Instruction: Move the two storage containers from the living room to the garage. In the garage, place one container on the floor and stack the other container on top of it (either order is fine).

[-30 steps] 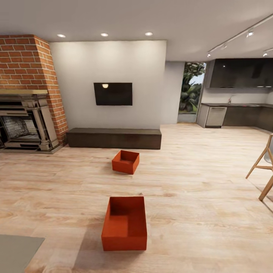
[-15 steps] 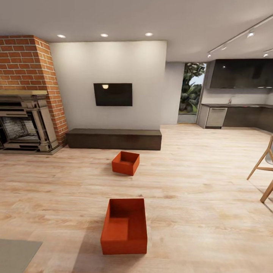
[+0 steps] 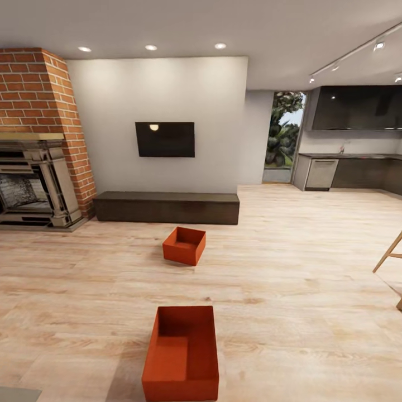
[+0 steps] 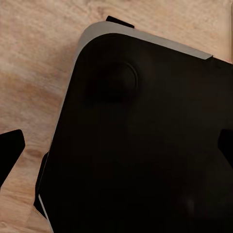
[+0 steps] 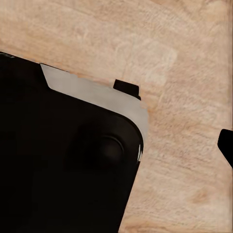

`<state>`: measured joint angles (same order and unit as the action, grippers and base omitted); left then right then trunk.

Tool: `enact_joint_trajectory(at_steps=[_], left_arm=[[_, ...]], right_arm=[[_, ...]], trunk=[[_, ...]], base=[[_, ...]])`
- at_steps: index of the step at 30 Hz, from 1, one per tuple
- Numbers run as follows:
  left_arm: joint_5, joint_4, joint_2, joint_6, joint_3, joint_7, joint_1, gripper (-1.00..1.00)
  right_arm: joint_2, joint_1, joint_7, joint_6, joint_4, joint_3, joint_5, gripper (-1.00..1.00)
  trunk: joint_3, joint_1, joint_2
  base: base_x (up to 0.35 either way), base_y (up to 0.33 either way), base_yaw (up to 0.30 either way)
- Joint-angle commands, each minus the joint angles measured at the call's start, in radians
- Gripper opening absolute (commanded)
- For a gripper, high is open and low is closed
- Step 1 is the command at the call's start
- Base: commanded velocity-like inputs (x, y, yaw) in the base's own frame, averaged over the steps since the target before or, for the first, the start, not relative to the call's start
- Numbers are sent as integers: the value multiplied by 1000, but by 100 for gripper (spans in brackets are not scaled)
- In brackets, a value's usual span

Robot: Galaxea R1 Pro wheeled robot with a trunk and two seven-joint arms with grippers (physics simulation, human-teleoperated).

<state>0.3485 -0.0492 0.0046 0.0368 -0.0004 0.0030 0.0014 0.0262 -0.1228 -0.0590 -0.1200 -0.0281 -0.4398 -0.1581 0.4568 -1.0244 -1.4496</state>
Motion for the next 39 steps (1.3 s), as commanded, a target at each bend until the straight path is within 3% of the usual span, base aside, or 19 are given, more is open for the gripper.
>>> enact_joint_trajectory(at_steps=[1, 26, 39], left_arm=[[4, -1, 0, 2, 0, 0, 0, 100], [4, -1, 0, 2, 2, 1, 0, 100], [6, -1, -1, 3, 6, 2, 0, 100]], right_arm=[[0, -1, -5, -6, -3, -7, -11, 100], [0, -1, -5, -6, -3, -7, -11, 100], [0, -1, -5, -6, -3, -7, -11, 100]], trunk=[[1, -1, 0], [1, -1, 0], [1, -1, 0]], base=[[322, 0, 0], [318, 0, 0], [32, 85, 0]])
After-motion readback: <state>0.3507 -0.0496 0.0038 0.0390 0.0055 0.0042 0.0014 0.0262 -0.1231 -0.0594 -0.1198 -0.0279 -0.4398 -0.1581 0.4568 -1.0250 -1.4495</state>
